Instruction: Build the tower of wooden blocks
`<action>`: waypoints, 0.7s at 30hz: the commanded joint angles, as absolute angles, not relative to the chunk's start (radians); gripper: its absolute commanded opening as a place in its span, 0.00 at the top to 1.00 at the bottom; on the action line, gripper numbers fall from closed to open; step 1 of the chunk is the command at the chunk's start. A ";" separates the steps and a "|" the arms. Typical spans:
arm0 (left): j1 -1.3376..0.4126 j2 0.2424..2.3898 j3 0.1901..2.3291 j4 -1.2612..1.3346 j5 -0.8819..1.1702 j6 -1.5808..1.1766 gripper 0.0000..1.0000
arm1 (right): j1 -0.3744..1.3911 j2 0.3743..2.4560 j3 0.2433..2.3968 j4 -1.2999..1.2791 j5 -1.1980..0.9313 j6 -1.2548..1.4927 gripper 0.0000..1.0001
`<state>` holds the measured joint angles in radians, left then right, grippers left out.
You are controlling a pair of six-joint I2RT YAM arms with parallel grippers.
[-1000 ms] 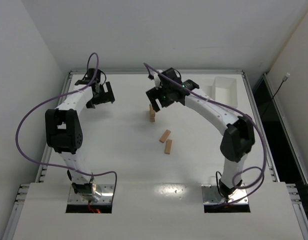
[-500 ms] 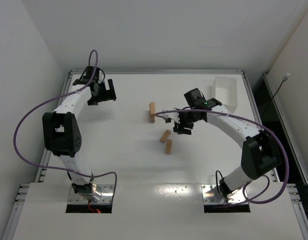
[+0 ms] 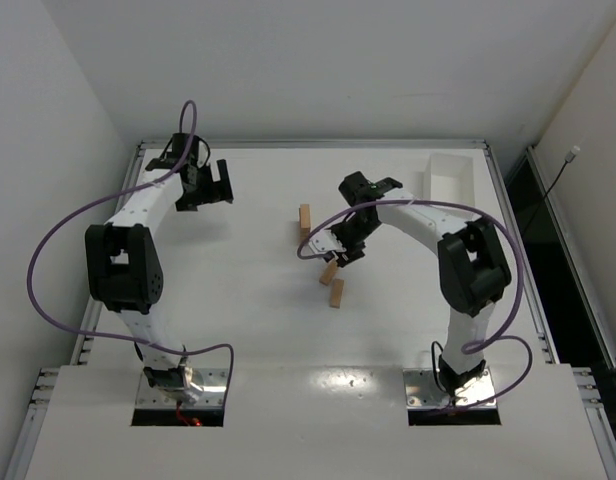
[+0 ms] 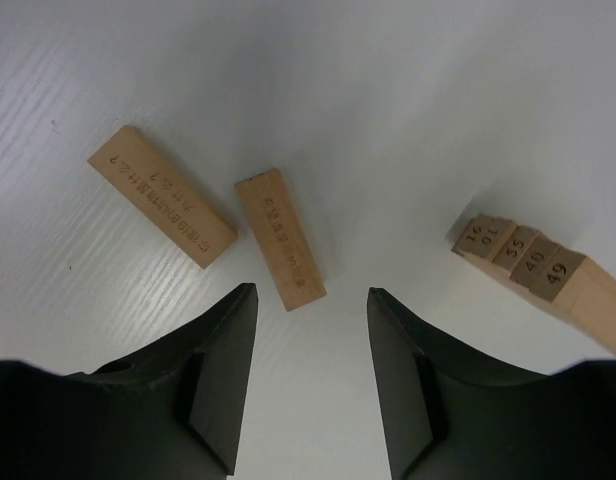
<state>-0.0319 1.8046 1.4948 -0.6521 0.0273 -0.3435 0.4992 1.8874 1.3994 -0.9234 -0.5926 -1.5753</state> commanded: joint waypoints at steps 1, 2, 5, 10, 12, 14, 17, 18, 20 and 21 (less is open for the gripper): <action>-0.041 1.829 1.526 -0.653 0.037 -0.331 0.00 | 0.518 1.913 1.474 -1.022 -0.640 -1.706 0.56; -0.041 1.829 1.537 -0.653 0.037 -0.331 0.00 | 0.529 1.928 1.474 -1.031 -0.629 -1.718 0.57; -0.041 1.851 1.546 -0.663 0.037 -0.331 0.00 | 0.552 1.940 1.474 -1.046 -0.608 -1.743 0.57; -0.041 1.871 1.559 -0.672 0.028 -0.331 0.00 | 0.561 1.960 1.453 -1.046 -0.572 -1.752 0.58; -0.041 1.882 1.569 -0.672 0.028 -0.331 0.00 | 0.571 1.983 1.453 -1.046 -0.572 -1.752 0.58; -0.041 1.882 1.569 -0.672 0.028 -0.331 0.00 | 0.571 1.993 1.453 -1.034 -0.561 -1.752 0.58; -0.041 1.891 1.578 -0.672 0.028 -0.331 0.00 | 0.580 2.016 1.462 -1.023 -0.537 -1.752 0.58; -0.041 1.891 1.578 -0.672 0.028 -0.331 0.00 | 0.580 2.016 1.471 -1.014 -0.537 -1.743 0.58; -0.041 1.891 1.578 -0.672 0.028 -0.331 0.00 | 0.589 2.039 1.471 -1.014 -0.526 -1.743 0.58; -0.041 1.891 1.578 -0.672 0.028 -0.331 0.00 | 0.589 2.039 1.482 -1.005 -0.526 -1.743 0.58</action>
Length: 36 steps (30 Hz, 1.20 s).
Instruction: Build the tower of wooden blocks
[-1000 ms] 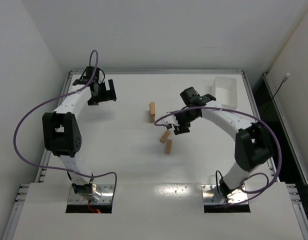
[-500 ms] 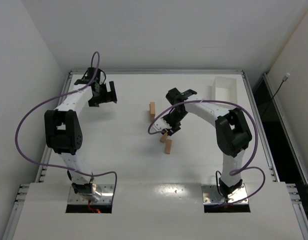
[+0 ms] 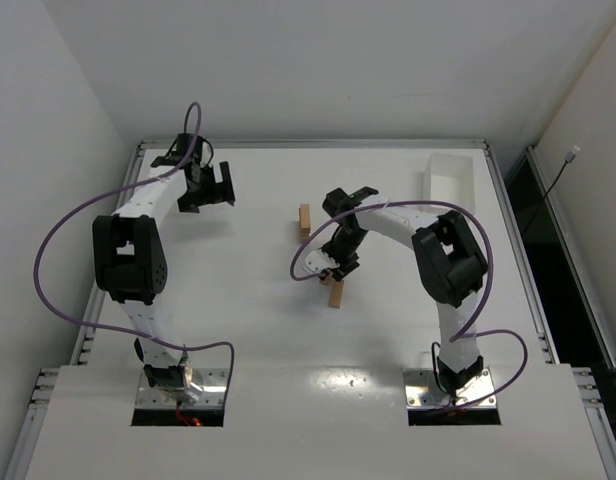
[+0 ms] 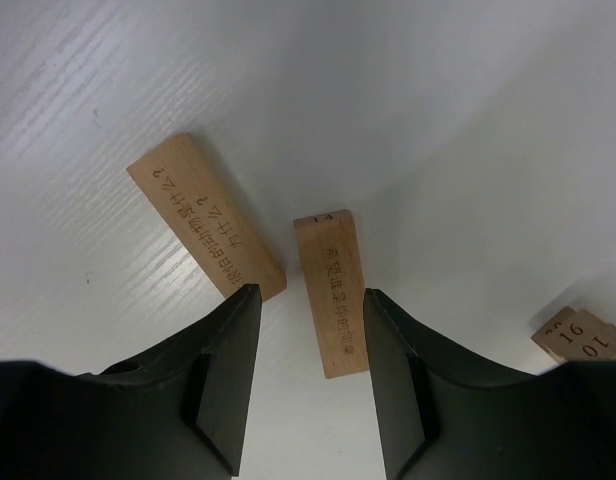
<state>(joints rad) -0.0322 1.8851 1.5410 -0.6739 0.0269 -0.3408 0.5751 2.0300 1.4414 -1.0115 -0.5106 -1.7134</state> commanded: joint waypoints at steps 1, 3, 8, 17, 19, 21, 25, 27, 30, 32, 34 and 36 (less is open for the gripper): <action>-0.041 1.891 1.578 -0.672 0.018 -0.331 0.00 | 0.589 2.048 1.482 -0.996 -0.516 -1.743 0.58; -0.041 1.901 1.578 -0.672 0.018 -0.331 0.00 | 0.589 2.058 1.502 -0.996 -0.515 -1.733 0.58; -0.041 1.910 1.578 -0.672 0.018 -0.331 0.00 | 0.598 2.089 1.525 -0.985 -0.506 -1.710 0.58; -0.041 1.930 1.588 -0.681 0.009 -0.331 0.00 | 0.617 2.109 1.534 -0.976 -0.443 -1.700 0.58; -0.041 1.930 1.597 -0.681 0.009 -0.331 0.00 | 0.617 2.109 1.534 -0.976 -0.420 -1.700 0.58; -0.041 1.930 1.597 -0.681 0.009 -0.331 0.00 | 0.626 2.109 1.534 -0.976 -0.407 -1.700 0.58; -0.041 1.930 1.597 -0.681 0.009 -0.331 0.00 | 0.626 2.131 1.534 -0.976 -0.371 -1.700 0.58; -0.041 1.930 1.597 -0.681 0.009 -0.331 0.00 | 0.635 2.131 1.545 -0.976 -0.362 -1.700 0.58; -0.041 1.930 1.597 -0.681 0.009 -0.331 0.00 | 0.644 2.149 1.545 -0.966 -0.336 -1.700 0.58; -0.041 1.930 1.597 -0.681 0.009 -0.331 0.00 | 0.644 2.149 1.554 -0.966 -0.336 -1.689 0.64; -0.041 1.930 1.597 -0.681 0.009 -0.331 0.00 | 0.644 2.149 1.554 -0.957 -0.327 -1.680 0.75; -0.041 1.930 1.588 -0.681 0.009 -0.331 0.00 | 0.644 2.149 1.554 -0.948 -0.327 -1.658 0.86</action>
<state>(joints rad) -0.0322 1.9339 1.5604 -0.6868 0.0135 -0.3408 0.6376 2.1445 1.5223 -0.9653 -0.3309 -1.6764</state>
